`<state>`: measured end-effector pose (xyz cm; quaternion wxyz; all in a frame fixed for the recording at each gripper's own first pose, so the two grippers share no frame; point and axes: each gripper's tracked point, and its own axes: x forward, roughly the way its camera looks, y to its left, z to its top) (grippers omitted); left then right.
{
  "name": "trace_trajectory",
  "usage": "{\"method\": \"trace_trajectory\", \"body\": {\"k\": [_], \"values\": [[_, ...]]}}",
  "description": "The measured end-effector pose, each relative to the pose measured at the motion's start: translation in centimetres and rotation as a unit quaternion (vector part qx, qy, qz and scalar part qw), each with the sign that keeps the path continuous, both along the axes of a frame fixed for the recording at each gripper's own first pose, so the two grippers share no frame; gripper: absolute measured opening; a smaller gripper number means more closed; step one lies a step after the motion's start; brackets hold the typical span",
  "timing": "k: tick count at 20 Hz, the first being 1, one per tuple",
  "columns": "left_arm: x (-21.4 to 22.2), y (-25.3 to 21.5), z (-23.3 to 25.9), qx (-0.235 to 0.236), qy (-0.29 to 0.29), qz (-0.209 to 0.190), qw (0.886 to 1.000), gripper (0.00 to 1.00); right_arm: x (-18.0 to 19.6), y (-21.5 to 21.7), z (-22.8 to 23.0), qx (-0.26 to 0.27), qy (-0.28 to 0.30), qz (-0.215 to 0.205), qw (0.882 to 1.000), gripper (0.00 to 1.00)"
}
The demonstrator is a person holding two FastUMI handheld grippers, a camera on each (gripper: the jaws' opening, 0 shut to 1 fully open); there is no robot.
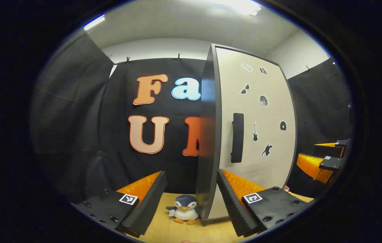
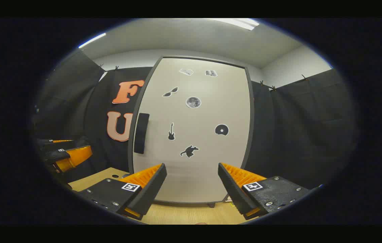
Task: Open the cabinet door with the right hand, grasp the bottle in the cabinet with the left hand and place it on the coaster, then close the cabinet door with the right hand.
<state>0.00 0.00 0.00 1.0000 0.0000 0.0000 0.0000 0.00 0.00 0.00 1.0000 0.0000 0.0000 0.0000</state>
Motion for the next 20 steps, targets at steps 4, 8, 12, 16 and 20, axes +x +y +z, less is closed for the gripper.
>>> {"method": "trace_trajectory", "body": {"k": [4,8,12,16,20], "values": [[0.9,-0.2,-0.3,0.007,0.01,-0.001,1.0,0.99,0.9,0.5,-0.8,0.006,0.013,0.0,1.0,0.95],[0.7,0.3,-0.7,0.013,0.011,0.013,1.0,0.97,1.1,0.9,-2.2,0.014,0.031,0.009,0.999,0.95],[0.2,0.8,-0.9,0.016,0.012,0.017,1.0,0.98,1.5,2.2,-2.9,0.014,0.041,0.023,0.999,0.95],[-0.1,1.2,-0.6,0.033,0.01,0.014,0.999,0.97,1.9,4.1,-2.4,0.024,0.035,0.037,0.998,0.95],[-0.1,0.9,-0.6,0.038,0.009,0.003,0.999,0.96,3.0,6.1,-2.0,0.03,0.032,0.048,0.998,0.95]]}}
